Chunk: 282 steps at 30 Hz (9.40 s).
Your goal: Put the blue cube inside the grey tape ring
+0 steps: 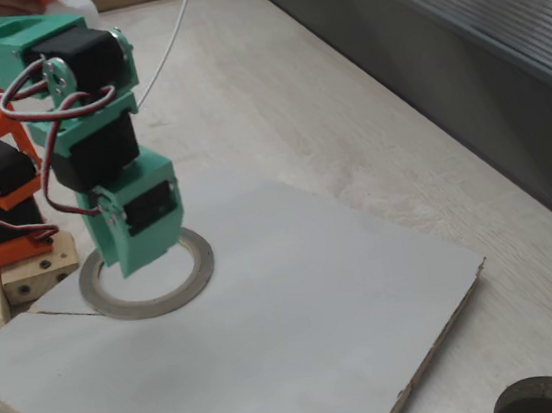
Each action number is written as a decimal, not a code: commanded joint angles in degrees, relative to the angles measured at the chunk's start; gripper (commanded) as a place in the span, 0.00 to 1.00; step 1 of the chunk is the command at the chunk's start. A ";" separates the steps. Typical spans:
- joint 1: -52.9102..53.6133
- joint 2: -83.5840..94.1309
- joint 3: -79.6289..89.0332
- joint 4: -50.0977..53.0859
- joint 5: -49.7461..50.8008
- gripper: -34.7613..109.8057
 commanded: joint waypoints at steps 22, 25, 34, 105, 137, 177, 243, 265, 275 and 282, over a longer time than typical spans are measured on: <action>-13.27 19.34 23.82 0.18 0.62 0.25; -13.10 19.25 23.82 0.18 0.62 0.25; -13.10 19.25 23.82 0.26 0.35 0.25; -13.71 19.16 23.82 0.18 -0.09 0.26; -13.18 14.77 23.82 0.97 -18.19 0.47; -13.89 8.00 22.76 0.97 3.60 0.46; 14.77 28.21 23.73 0.97 4.13 0.24; 14.06 28.13 23.73 1.05 3.60 0.24; 14.06 28.13 23.73 6.24 3.52 0.25; 14.06 28.13 23.73 7.21 3.52 0.25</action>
